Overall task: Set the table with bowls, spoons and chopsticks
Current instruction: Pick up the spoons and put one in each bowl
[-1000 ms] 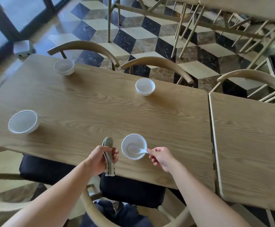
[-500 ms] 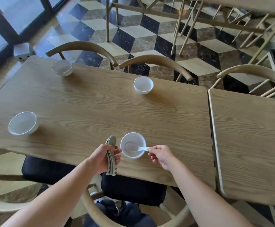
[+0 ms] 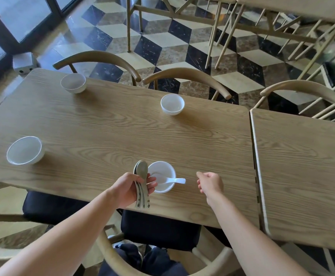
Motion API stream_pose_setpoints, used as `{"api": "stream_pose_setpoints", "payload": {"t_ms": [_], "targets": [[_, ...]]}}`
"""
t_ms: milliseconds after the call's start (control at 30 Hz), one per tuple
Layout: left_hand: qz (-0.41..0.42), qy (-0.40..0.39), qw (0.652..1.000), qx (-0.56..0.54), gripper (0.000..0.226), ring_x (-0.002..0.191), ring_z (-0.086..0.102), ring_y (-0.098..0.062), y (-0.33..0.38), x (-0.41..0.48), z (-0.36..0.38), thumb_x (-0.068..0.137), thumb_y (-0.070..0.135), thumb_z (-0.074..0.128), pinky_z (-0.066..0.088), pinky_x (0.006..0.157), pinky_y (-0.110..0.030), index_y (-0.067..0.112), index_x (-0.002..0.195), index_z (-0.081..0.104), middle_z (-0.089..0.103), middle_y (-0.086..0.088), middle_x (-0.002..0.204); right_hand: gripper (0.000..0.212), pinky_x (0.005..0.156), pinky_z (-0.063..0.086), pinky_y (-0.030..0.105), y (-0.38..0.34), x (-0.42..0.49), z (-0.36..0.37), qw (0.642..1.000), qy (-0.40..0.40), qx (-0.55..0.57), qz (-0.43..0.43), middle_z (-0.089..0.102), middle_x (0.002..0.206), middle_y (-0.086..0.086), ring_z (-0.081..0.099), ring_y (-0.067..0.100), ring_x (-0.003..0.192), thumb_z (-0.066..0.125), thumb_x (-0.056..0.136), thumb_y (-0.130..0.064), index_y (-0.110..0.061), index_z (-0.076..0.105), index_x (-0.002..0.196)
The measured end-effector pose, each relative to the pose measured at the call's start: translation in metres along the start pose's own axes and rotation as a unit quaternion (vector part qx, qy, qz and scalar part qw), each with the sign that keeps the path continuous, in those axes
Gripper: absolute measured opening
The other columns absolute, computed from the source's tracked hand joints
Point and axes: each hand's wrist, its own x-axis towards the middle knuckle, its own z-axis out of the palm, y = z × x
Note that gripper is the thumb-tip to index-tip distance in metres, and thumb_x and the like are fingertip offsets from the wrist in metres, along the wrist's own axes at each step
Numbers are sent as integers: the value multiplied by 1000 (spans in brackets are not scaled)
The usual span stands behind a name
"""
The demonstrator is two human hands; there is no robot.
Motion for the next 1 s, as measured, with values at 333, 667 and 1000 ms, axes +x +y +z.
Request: {"api": "stream_pose_setpoints", "payload": {"t_ms": [333,667,1000], "targets": [[27,-83,996,15,32,109,70,-30,1,1,38,99,-6,41,60,85,-39,-10,125,59,65,-24,128,27,55,39,20,-28,-69,20,949,-290,-67,-103,65,78,-3,51,7,59,68,91,-32,-6,71,98],[64,-77,995,-14,31,116,66,-31,16,12,50,99,-6,42,60,85,-39,-11,125,58,65,-25,127,12,39,29,15,-38,-48,15,960,-267,-13,-89,67,74,5,43,6,43,70,90,-16,-12,68,79],[51,-75,994,-65,31,102,72,-36,55,33,62,96,-14,39,61,84,-43,-12,125,50,66,-30,121,18,35,28,17,-134,15,-1,959,-249,115,-75,60,64,6,40,8,43,67,90,-4,-6,61,73]]}}
